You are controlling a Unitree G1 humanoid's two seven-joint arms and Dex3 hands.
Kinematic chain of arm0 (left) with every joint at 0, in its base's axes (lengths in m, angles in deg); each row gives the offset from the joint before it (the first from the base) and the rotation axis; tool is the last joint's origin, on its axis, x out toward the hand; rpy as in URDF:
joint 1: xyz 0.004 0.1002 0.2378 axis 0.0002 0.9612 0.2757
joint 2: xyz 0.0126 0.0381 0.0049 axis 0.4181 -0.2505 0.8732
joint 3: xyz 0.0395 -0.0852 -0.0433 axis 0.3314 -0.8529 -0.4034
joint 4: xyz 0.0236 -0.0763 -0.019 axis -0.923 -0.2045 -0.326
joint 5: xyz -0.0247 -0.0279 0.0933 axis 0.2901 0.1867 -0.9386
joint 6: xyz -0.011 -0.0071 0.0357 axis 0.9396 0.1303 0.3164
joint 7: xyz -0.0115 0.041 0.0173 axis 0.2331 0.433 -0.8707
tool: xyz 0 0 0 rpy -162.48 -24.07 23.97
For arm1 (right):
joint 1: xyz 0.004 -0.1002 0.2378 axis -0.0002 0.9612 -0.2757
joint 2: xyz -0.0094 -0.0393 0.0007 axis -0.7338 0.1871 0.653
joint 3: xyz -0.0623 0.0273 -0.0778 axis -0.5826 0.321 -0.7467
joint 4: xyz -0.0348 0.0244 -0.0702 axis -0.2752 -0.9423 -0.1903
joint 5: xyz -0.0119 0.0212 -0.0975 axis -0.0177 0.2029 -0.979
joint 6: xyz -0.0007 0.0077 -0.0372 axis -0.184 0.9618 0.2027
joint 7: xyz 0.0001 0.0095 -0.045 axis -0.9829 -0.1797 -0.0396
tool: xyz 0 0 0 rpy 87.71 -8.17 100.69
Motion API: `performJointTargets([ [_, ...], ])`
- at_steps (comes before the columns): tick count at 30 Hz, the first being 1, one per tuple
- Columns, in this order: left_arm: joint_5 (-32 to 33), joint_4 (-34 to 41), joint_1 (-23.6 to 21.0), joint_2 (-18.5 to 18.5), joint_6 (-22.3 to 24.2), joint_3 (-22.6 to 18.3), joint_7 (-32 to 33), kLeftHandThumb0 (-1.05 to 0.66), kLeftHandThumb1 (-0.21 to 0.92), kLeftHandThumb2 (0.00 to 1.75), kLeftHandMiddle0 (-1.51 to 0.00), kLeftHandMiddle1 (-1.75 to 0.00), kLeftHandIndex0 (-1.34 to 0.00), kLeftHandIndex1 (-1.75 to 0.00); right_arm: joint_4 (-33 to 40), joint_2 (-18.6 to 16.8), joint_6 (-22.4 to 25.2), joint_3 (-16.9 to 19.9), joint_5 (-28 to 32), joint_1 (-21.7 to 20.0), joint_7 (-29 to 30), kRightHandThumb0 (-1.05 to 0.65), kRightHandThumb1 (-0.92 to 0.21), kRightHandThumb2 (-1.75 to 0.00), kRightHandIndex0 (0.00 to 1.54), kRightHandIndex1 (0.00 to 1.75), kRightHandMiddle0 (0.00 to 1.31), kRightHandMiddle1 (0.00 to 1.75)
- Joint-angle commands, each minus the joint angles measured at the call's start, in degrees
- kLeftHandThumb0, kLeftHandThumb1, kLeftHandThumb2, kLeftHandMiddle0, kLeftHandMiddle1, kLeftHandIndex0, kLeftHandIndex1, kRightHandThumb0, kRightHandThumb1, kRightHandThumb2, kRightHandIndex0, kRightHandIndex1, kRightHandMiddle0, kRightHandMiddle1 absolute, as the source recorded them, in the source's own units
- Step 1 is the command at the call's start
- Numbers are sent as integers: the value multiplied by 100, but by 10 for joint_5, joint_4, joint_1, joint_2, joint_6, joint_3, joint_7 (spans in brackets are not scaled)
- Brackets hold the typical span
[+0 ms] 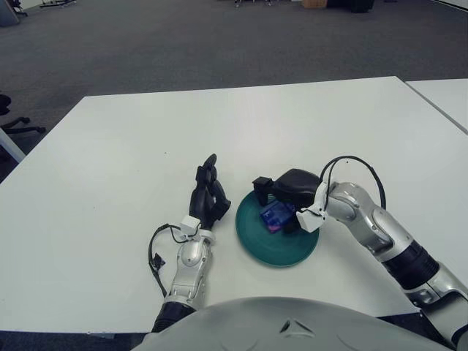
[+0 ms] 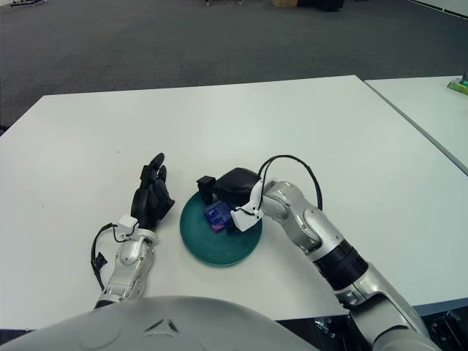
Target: Put the gum into the plate.
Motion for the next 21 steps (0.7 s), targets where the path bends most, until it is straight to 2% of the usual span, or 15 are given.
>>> performJointTargets([
  [1,-3,-23,19,-32,5,3,4,-81,92,102,-18,0,0,-50,20,18,10,4,-23,-10,-27,-64,-91,-70,36,105,5,120],
  [2,-3,-23,19,-32,5,4,3,-81,92,102,-17,0,0,-50,27,21,8,8,-24,-9,-28,-67,-91,-72,35,96,4,114],
  [5,-1,-20,20,-32,7,4,1,-82,92,102,-17,0,0,-49,35,34,-14,16,-31,-2,-8,-82,-92,-86,38,47,1,84],
  [8,-2,-19,21,-33,7,4,4,-83,92,102,-18,-1,0,-52,41,44,-35,22,-40,8,18,-89,-92,-95,38,24,0,66],
  [15,-6,-22,20,-33,2,4,7,-84,92,100,-21,-1,0,-57,60,62,-71,35,-59,39,61,-94,-92,-106,34,7,0,45],
  [18,-6,-24,19,-33,1,3,6,-84,92,99,-22,-2,0,-60,59,61,-80,39,-56,43,67,-93,-92,-108,29,3,0,36],
  [21,-4,-25,19,-31,-1,4,1,-85,92,100,-23,-2,0,-61,61,60,-86,44,-48,51,69,-93,-92,-110,17,1,0,23],
])
